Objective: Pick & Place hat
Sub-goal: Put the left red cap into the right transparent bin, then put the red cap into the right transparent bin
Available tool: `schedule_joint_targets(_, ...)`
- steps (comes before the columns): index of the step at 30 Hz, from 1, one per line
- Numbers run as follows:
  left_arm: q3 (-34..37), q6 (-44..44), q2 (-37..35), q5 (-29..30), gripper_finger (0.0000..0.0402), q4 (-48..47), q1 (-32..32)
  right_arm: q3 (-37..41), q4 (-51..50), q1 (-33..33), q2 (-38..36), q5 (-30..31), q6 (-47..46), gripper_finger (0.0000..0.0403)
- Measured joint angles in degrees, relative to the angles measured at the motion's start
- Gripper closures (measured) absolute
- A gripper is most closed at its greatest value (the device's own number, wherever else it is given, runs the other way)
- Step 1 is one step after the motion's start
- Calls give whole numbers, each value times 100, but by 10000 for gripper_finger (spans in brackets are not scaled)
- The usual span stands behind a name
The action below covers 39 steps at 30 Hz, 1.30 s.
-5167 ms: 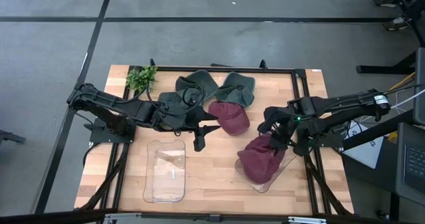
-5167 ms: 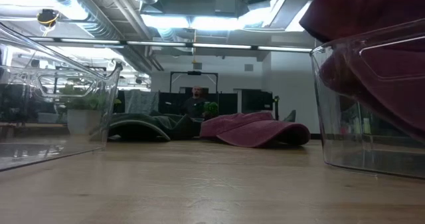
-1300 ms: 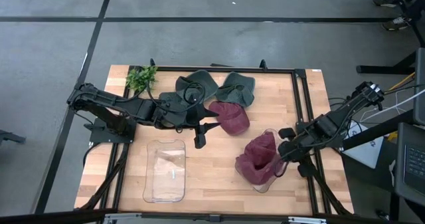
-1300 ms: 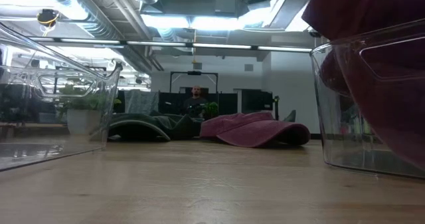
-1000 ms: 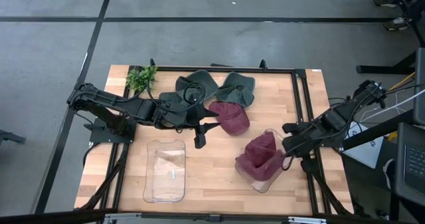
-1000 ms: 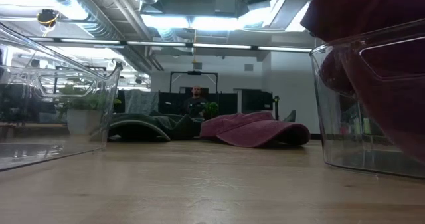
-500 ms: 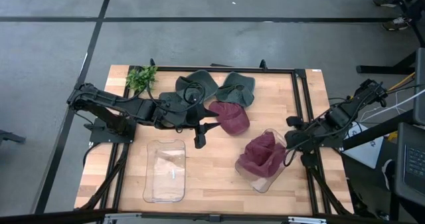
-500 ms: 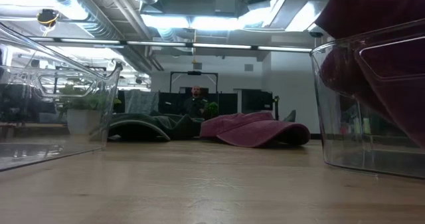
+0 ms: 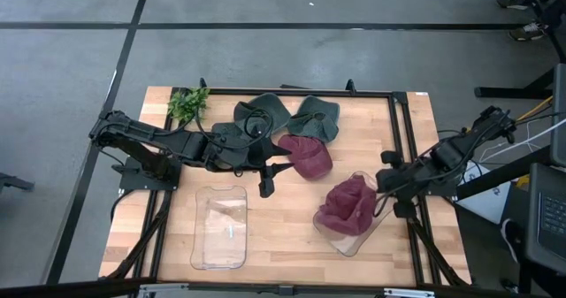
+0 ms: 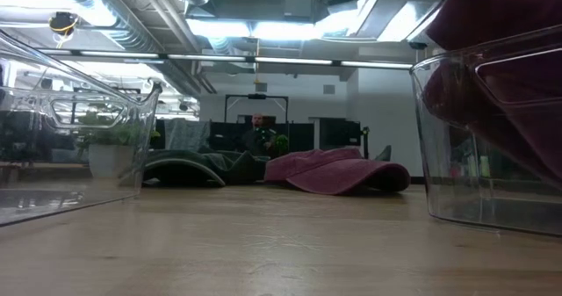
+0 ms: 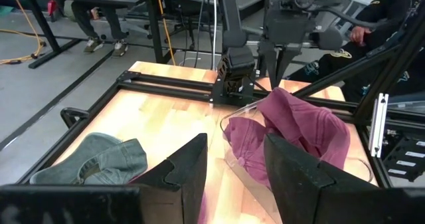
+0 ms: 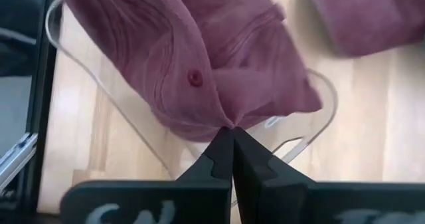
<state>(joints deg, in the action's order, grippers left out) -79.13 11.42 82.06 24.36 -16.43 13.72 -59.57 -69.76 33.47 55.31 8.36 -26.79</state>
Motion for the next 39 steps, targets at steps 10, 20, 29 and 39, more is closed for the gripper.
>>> schedule_joint_targets(10,0,-4,0,0,258,-4,0,13,304,0,-14,-48,-344,352)
schedule_joint_targets(20,0,-13,0,39,258,-7,-2,13,338,0,-497,-48,-1021,250)
schedule_joint_targets(29,0,285,2,0,259,-7,-38,13,1138,0,-706,-39,-836,178)
schedule_joint_targets(39,0,747,-197,-18,259,292,26,13,2013,0,-699,595,-422,171)
